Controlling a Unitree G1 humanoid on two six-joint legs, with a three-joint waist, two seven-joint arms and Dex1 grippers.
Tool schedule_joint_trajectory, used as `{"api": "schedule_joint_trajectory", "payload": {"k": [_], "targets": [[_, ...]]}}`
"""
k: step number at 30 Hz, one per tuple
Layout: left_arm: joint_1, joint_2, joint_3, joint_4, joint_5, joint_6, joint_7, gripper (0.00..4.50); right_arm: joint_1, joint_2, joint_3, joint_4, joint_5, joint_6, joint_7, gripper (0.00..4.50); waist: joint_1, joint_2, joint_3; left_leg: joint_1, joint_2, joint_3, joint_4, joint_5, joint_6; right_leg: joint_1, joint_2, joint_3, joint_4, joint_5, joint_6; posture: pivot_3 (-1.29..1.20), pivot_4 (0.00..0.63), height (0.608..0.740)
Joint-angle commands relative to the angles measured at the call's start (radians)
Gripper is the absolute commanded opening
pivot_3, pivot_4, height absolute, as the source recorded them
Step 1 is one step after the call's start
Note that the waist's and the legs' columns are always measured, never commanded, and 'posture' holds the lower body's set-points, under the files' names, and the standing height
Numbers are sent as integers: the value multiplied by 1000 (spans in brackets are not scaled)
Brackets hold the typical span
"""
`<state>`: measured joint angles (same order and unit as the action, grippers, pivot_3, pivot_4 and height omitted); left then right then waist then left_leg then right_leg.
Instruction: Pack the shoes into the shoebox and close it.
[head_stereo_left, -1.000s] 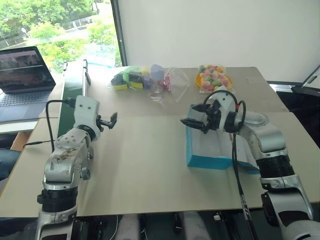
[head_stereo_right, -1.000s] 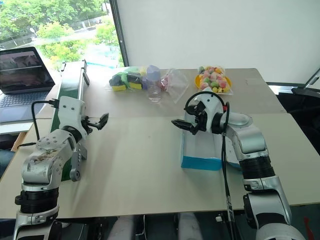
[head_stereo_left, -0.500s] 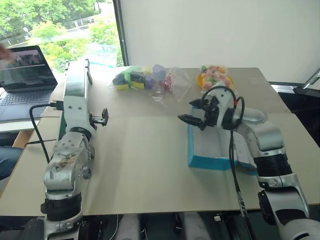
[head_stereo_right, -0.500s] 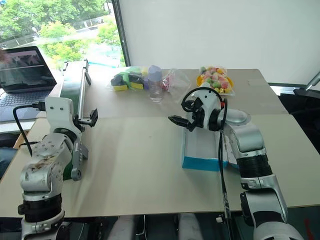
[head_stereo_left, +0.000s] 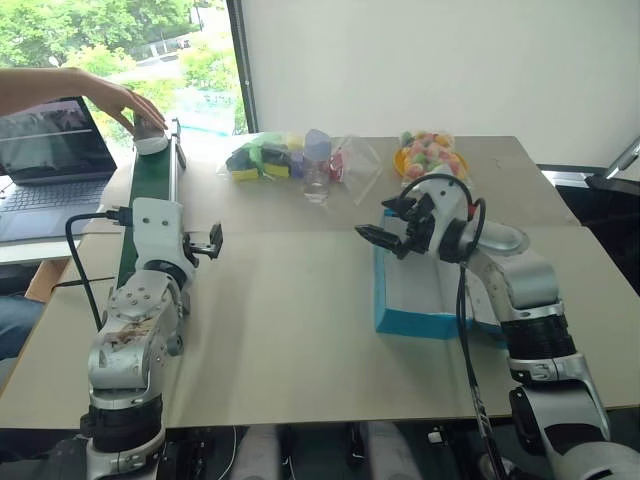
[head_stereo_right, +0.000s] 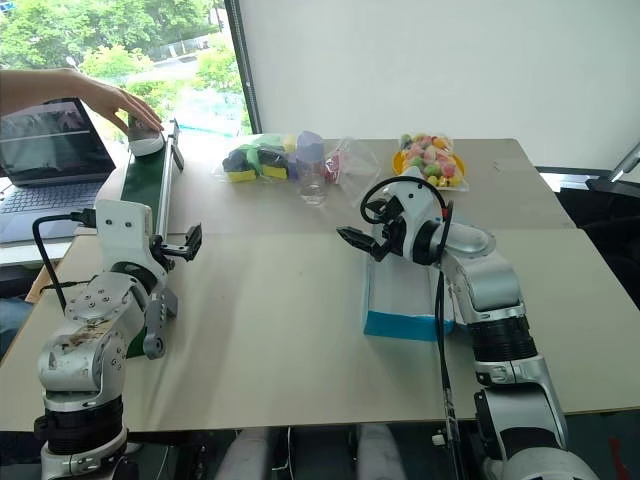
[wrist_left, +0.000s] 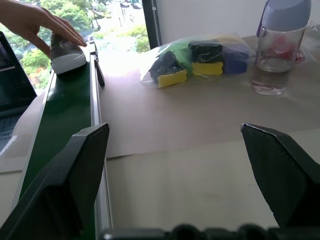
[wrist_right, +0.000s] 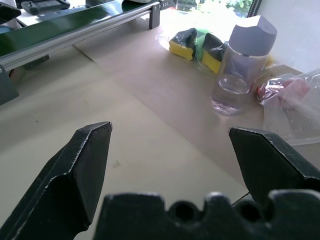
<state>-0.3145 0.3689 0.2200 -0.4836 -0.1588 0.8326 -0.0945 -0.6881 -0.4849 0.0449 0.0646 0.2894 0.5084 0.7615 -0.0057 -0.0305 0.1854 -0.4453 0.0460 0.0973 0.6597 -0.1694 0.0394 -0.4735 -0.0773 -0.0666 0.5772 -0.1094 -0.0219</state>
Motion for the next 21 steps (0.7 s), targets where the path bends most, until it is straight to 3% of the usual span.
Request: {"api": "schedule_joint_trajectory", "payload": {"k": [1, 13, 21], "targets": [[-36, 26, -2, 9, 9, -33, -18, 4500, 9, -11, -35, -76, 25, 8, -3, 4440, 0, 0, 0, 0, 0, 0, 0, 0, 0, 0, 0, 0, 0, 0, 0, 0, 150, 738], [-57, 75, 77, 100, 16, -63, -6, 4500, 31, 12, -39, -131, 68, 67, 2, 4440, -2, 0, 0, 0, 1, 0, 0, 0, 0, 0, 0, 0, 0, 0, 0, 0, 150, 738], [-44, 59, 134, 114, -2, -49, 17, 4500, 5, 10, 2, -106, 78, 37, 89, 4440, -3, 0, 0, 0, 1, 1, 0, 0, 0, 0, 0, -1, 0, 0, 0, 0, 150, 738]]}}
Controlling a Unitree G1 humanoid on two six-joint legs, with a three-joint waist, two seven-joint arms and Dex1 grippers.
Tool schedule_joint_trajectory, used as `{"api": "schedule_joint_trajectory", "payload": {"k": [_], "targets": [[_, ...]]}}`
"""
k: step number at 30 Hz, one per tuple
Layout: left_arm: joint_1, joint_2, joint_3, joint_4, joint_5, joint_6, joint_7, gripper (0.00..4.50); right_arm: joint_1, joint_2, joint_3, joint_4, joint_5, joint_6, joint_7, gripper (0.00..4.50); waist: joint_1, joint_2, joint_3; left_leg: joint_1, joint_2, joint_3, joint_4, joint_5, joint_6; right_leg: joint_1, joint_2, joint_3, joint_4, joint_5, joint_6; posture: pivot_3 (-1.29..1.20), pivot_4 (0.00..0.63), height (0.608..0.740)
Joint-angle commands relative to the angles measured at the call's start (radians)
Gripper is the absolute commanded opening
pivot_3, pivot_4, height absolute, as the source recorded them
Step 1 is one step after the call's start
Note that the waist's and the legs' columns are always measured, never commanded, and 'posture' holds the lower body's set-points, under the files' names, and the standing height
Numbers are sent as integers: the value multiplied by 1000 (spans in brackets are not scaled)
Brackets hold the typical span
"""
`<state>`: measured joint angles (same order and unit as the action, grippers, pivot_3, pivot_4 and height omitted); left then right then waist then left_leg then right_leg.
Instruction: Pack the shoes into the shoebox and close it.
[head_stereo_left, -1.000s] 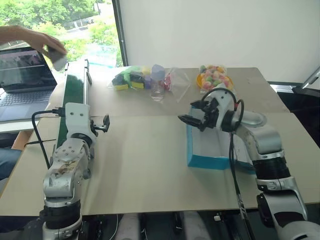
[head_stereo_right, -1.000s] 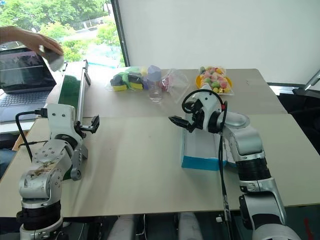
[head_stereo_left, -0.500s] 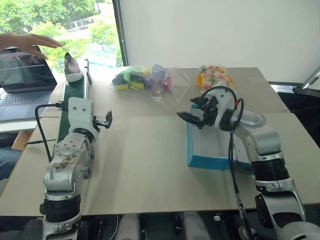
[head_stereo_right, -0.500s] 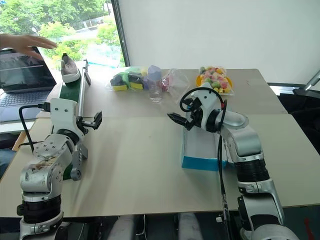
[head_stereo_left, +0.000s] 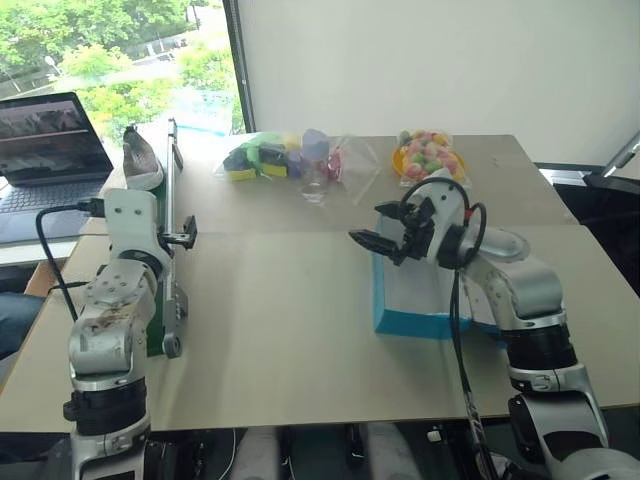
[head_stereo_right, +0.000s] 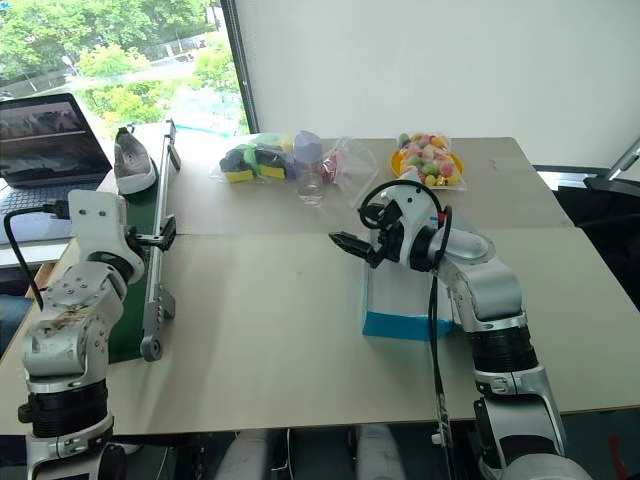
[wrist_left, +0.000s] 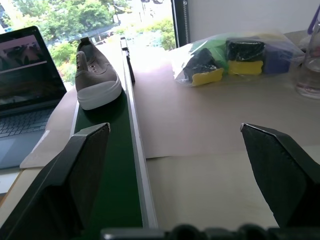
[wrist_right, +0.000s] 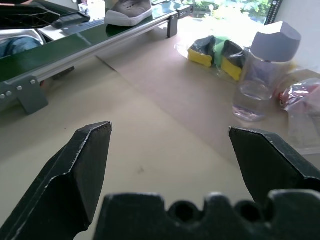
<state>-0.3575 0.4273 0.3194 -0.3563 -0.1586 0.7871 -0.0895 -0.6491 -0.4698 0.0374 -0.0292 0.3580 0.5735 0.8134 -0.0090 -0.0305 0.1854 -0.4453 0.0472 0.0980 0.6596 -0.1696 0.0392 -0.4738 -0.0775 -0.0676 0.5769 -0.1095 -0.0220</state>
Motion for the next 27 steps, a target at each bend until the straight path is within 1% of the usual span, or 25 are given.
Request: {"api": "schedule_joint_trajectory", "payload": {"k": [1, 9, 12, 21, 27], "targets": [[1, 1, 42, -10, -3, -1, 14, 4500, -39, -7, 13, -4, 7, -33, 45, 4440, 0, 0, 0, 0, 0, 0, 0, 0, 0, 0, 0, 0, 0, 0, 0, 0, 150, 738], [13, -12, 112, 13, -5, 45, 55, 4500, -84, -15, 51, 38, 19, -57, 157, 4440, -1, 0, 0, 0, 0, 0, 0, 0, 0, 0, 0, 0, 0, 0, 0, 0, 150, 738], [13, -15, 126, 23, -7, 52, 60, 4500, -90, -12, 60, 39, 19, -56, 176, 4440, 0, 0, 0, 0, 0, 0, 0, 0, 0, 0, 0, 0, 0, 0, 0, 0, 150, 738], [-70, 0, 174, 228, -21, 21, 67, 4500, -84, 3, 69, 8, 31, -32, 183, 4440, 3, 0, 0, 0, 0, 0, 0, 0, 0, 0, 0, -1, 0, 0, 0, 0, 150, 738], [-129, 28, 151, 345, -14, -55, 43, 4500, -55, -9, 62, -29, 34, -15, 169, 4440, 5, 0, 0, 0, 0, 0, 0, 0, 0, -1, 0, -1, 0, 0, 0, 0, 150, 738]]}}
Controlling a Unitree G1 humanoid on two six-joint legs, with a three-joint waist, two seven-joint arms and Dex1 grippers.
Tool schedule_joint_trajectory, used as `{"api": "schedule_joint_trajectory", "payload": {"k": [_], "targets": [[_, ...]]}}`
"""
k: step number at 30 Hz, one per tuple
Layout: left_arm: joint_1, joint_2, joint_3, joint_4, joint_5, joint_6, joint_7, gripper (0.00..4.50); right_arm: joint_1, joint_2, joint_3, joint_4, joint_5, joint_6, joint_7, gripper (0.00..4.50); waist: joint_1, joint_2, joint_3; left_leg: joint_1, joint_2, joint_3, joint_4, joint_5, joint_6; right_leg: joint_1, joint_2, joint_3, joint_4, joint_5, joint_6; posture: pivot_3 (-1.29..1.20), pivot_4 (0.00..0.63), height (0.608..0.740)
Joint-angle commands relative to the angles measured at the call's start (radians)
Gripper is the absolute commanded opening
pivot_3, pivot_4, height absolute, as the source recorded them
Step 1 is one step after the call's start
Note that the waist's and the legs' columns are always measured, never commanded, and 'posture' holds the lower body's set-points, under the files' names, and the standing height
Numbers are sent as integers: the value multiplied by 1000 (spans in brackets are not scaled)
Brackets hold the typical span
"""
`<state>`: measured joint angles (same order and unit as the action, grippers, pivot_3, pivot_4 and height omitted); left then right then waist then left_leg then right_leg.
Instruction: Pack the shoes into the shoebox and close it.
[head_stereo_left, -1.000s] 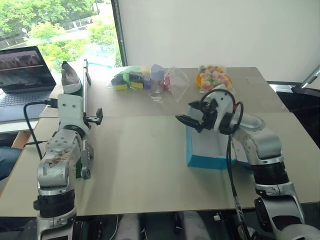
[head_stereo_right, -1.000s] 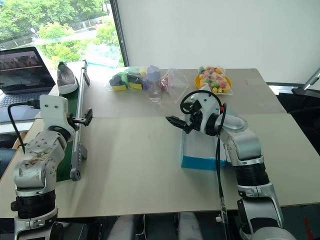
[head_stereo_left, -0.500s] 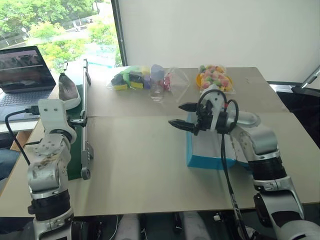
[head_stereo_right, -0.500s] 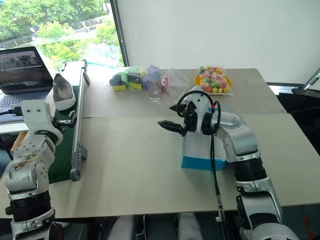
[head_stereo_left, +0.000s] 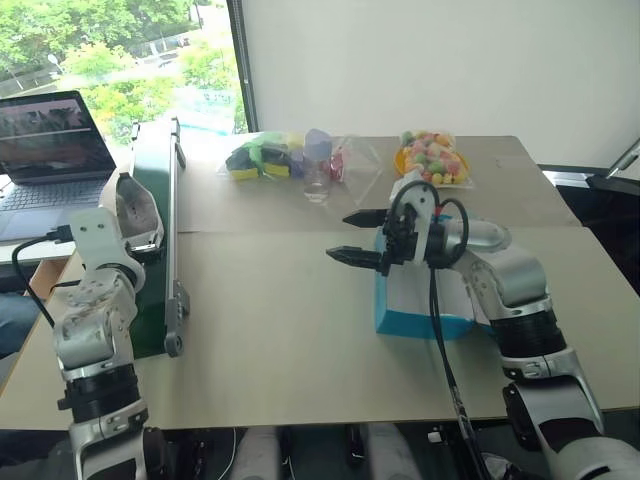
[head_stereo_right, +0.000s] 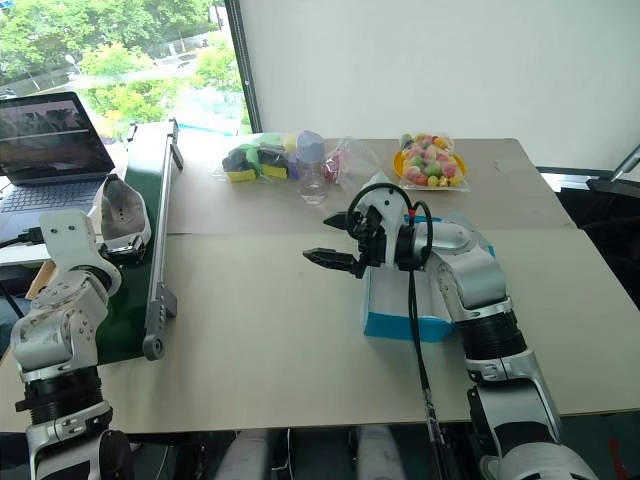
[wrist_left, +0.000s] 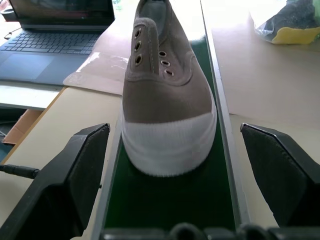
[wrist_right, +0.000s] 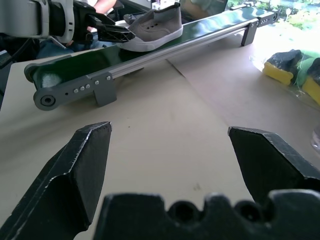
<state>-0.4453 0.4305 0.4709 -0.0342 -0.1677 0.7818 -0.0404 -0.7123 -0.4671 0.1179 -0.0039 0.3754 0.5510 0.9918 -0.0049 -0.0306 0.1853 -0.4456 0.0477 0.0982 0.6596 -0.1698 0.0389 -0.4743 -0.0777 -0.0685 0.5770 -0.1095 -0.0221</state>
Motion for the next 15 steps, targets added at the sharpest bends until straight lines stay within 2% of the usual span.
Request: {"api": "schedule_joint_trajectory", "payload": {"k": [1, 7, 8, 9, 15], "targets": [[-51, 25, 3, 39, -6, -51, -2, 4500, 13, -14, -20, -58, 16, 9, -11, 4440, 1, 0, 0, 0, 0, 0, 0, 0, 0, 0, 0, 0, 0, 0, 0, 0, 150, 738], [-68, 21, 28, 99, -22, -30, 19, 4500, 38, -31, -27, -75, 10, 7, -26, 4440, 3, 0, 0, 0, 0, 1, 0, -1, -1, -1, -1, 0, 0, 0, 0, 0, 150, 738], [-71, 8, 41, 101, -41, -15, 21, 3977, 38, -33, -29, -74, 9, 5, -29, 4500, 3, 0, 0, 0, 0, 2, 0, -1, -1, -1, -1, 0, 0, 0, 0, 0, 150, 738], [-74, -4, 51, 102, -58, 1, 23, 3783, 37, -36, -31, -72, 7, 3, -32, 4500, 4, 0, 0, 0, 0, 2, 0, -1, -1, -1, -1, 0, 0, 0, 0, 0, 150, 738], [-98, -59, 114, 86, -132, 81, 67, 1487, 21, -49, -38, -48, -5, -19, -49, 4500, 18, 0, 0, 0, 1, 1, 0, -1, -1, 0, 0, -1, 1, 0, 0, 0, 150, 738]]}}
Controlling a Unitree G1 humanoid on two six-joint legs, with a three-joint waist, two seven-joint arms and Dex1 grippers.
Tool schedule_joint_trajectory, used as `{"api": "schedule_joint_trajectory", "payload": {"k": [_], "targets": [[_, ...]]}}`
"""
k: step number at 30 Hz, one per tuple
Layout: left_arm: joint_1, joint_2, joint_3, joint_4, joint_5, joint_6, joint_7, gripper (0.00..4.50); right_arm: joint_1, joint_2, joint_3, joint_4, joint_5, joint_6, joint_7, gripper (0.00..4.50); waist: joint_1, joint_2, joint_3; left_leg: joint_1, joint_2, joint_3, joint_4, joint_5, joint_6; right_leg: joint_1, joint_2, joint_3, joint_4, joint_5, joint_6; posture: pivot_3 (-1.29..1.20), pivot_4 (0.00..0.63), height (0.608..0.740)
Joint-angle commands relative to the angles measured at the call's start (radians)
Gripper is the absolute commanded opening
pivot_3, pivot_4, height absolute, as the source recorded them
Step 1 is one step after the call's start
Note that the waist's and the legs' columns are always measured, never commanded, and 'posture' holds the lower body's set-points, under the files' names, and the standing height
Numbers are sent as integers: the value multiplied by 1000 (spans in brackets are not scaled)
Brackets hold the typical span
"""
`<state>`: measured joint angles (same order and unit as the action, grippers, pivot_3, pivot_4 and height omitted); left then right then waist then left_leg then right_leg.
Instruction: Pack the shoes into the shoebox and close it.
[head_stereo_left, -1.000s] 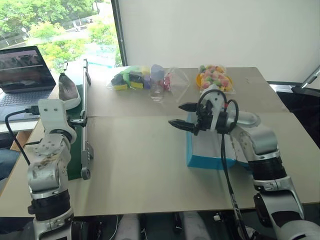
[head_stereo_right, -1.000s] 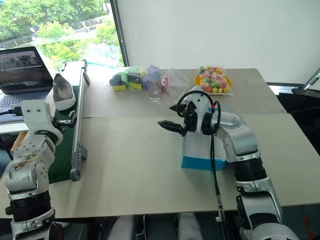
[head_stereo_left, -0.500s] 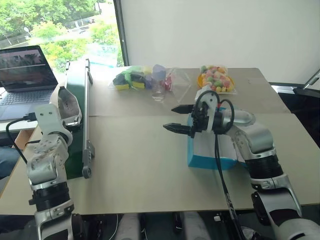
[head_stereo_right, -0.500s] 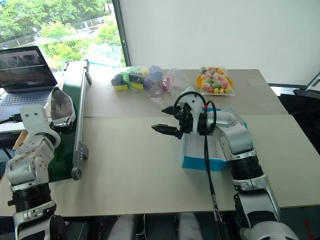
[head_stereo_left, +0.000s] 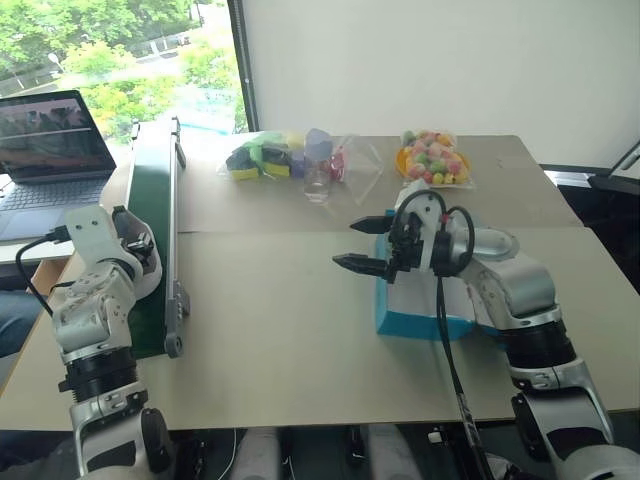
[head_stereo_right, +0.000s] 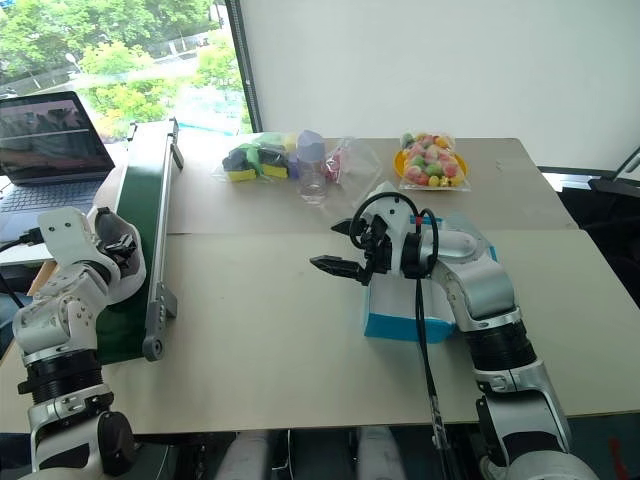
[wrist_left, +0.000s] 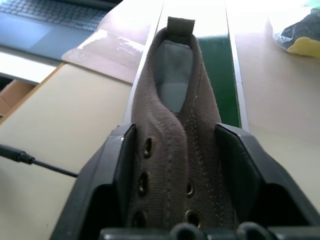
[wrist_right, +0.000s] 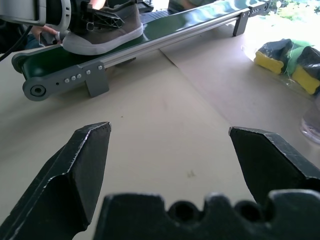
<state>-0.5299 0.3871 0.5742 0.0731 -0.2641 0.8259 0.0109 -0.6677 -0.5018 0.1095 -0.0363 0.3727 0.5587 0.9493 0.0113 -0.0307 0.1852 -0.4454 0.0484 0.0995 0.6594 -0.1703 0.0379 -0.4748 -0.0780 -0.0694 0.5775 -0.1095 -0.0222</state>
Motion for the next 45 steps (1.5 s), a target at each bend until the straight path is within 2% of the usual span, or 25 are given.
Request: {"api": "schedule_joint_trajectory", "payload": {"k": [1, 2, 4, 14, 19, 22, 26, 32, 39, 45], "targets": [[-17, -20, 18, -25, -44, 46, 24, 1165, -26, -15, -31, -12, -4, -30, -8, 4500, 4, 0, 0, 0, 0, 0, 0, 0, 0, 0, 0, 0, 0, 0, 0, 0, 150, 738], [-19, -21, 22, -28, -47, 52, 31, 618, -28, -16, -31, -9, -6, -33, -9, 4500, 5, 0, 0, 0, 0, 0, 0, 0, 0, 1, 0, -1, 0, 0, 0, 0, 150, 738], [-22, -19, 23, -37, -48, 62, 41, 45, -31, -18, -29, -4, -10, -39, -9, 4500, 6, 0, 0, -1, 0, 1, 0, 0, 0, 1, -1, -1, 0, 0, 0, 0, 150, 738], [-34, 14, -34, -142, -25, -11, 53, 45, -46, -11, -21, 13, -13, -46, -8, 4500, 0, 0, 0, -3, 3, -1, 0, 0, 0, 1, 0, -7, -4, 0, 0, 0, 150, 738], [-64, 25, -118, -219, -46, -53, -7, 45, -60, 9, -48, 21, 16, -27, -26, 4500, -1, 0, 0, -2, 2, 0, 0, 0, 0, 0, -1, -6, -2, 0, 0, 0, 150, 738], [-90, 2, -155, -261, -90, -41, -49, 45, -80, 43, -94, 32, 66, 14, -64, 4500, 1, 0, 0, -3, 2, 0, 0, 0, -1, 0, -1, -5, -1, 0, -1, 0, 150, 738], [-133, -27, -230, -321, -138, -21, -100, 45, -146, 107, -219, 85, 187, 145, -164, 4500, 0, 0, 0, -6, 1, 1, 0, -1, -1, -1, -1, -4, -2, 2, 3, 0, 150, 738], [-230, -124, -316, -350, -198, 6, -108, 45, -195, 173, -367, 122, 360, 322, -289, 4500, 1, -1, 0, -6, 0, 2, 1, -1, -1, -1, 0, -4, -2, 3, 4, 0, 150, 738], [-300, -228, -382, -334, -232, 5, -96, 45, -222, 228, -455, 125, 498, 427, -401, 4500, -7, -1, 0, -3, 0, 1, 1, 0, 0, -1, 2, -3, 0, 3, 4, 0, 150, 738], [-289, -267, -414, -349, -241, 12, -100, 45, -235, 247, -476, 108, 561, 452, -463, 4500, -10, -1, 0, -3, 0, 1, 1, 0, 0, 0, 2, -1, 1, 3, 4, 0, 150, 738]]}}
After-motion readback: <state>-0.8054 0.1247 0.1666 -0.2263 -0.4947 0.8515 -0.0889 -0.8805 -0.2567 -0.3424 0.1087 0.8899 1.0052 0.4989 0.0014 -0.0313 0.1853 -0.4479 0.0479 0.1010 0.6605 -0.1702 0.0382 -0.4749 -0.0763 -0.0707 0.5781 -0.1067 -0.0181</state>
